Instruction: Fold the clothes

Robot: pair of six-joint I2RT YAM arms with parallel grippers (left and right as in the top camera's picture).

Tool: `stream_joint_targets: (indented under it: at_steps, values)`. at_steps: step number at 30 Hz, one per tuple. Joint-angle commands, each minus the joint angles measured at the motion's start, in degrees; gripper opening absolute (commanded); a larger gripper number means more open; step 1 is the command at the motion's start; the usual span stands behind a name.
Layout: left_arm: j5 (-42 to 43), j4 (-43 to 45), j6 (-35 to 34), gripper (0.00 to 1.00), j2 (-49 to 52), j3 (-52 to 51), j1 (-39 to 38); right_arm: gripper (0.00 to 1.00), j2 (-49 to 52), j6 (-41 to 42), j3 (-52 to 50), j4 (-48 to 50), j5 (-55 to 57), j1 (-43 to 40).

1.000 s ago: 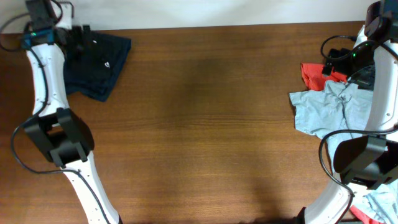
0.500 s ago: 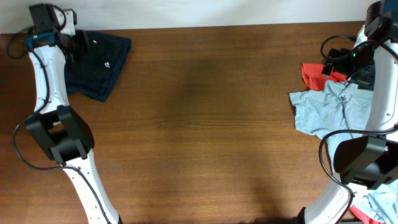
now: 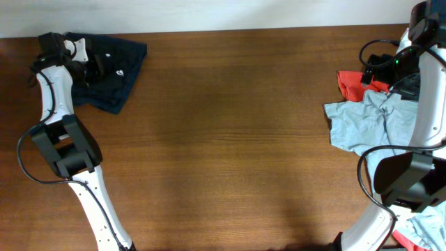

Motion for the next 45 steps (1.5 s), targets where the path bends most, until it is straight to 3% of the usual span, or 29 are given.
stream_joint_targets:
  at_steps: [1, 4, 11, 19, 27, 29, 34, 40, 45]
  values:
    - [4.44, -2.19, -0.37, 0.0, 0.33, 1.29, -0.11, 0.99, -0.15, 0.26, -0.24, 0.0, -0.09, 0.13]
    - [8.7, -3.67, -0.59, 0.0, -4.46, 4.42, -0.13, 0.99, -0.15, 0.26, -0.24, 0.0, -0.09, 0.11]
    - [8.31, -0.26, -8.17, 0.01, -9.35, 6.29, -0.02, 0.99, -0.15, 0.26, -0.24, 0.0, -0.09, 0.13]
    - [6.95, 7.45, -13.6, 0.01, -2.6, 6.27, -0.02, 0.99, -0.15, 0.26, -0.24, 0.0, -0.09, 0.13]
    - [-4.09, 9.99, -14.36, 0.0, 8.07, 6.27, -0.02, 0.99, -0.15, 0.26, -0.24, 0.0, -0.09, 0.13]
    - [-1.4, 13.03, -12.74, 0.01, 10.45, 6.27, 0.0, 0.99, -0.15, 0.26, -0.24, 0.0, -0.09, 0.13]
    - [14.67, 19.17, -9.77, 0.04, 9.62, 7.61, 0.48, 0.99, -0.15, 0.26, -0.24, 0.0, -0.09, 0.13]
    - [15.26, 14.69, -12.33, 0.04, 3.52, 16.31, 1.27, 0.99, -0.15, 0.26, -0.24, 0.0, -0.09, 0.13]
    - [6.67, 7.5, -12.52, 0.05, -1.16, 19.23, 1.6, 0.99, -0.15, 0.26, -0.24, 0.0, -0.09, 0.11]
